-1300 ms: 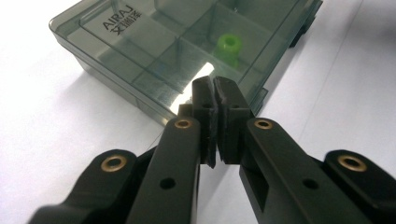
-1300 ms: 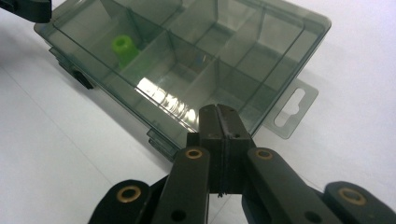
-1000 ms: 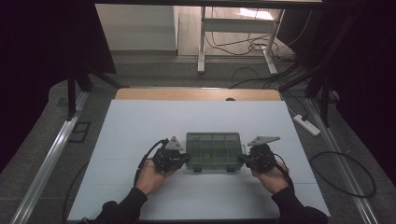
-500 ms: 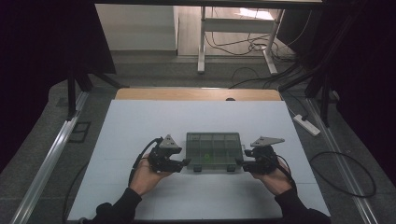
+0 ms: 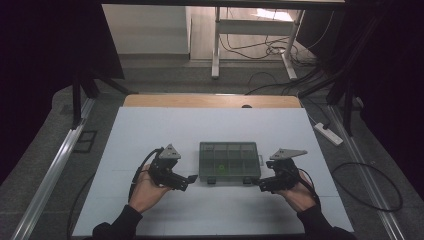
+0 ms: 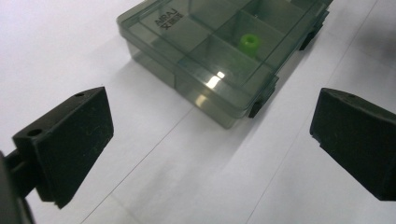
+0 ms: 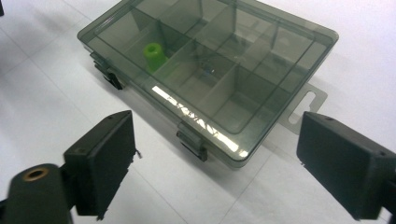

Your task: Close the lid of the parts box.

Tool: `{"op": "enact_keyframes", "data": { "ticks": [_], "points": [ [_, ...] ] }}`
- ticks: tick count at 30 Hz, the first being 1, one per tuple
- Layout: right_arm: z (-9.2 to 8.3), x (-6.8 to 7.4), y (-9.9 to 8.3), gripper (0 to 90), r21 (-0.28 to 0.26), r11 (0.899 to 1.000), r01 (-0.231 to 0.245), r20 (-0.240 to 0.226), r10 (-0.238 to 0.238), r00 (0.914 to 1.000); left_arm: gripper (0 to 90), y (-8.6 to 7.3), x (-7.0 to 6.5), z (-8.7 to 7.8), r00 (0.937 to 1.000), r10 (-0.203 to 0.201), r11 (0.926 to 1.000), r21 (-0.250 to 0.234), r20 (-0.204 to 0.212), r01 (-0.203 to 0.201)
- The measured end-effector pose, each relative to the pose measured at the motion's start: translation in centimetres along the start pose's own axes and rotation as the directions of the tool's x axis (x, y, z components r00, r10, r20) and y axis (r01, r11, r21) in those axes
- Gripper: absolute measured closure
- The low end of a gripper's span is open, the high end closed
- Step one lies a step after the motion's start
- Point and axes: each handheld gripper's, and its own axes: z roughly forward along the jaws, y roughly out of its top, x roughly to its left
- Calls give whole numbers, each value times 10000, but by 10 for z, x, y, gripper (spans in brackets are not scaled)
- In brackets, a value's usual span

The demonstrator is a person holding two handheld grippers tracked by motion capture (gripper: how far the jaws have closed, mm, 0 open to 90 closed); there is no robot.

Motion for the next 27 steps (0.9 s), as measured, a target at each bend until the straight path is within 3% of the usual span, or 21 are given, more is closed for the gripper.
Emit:
{"op": "enact_keyframes", "data": {
  "ticks": [11,27],
  "points": [
    [-6,1,-6,15,-310,9995,-32,-36,31,10000,0,-16,-1,-15,9998,-76,9993,-360,-200,68],
    [-28,0,-23,0,-682,9972,-312,158,324,9994,0,-40,-5,-40,9979,-414,9968,-701,-489,379]
  ]
}}
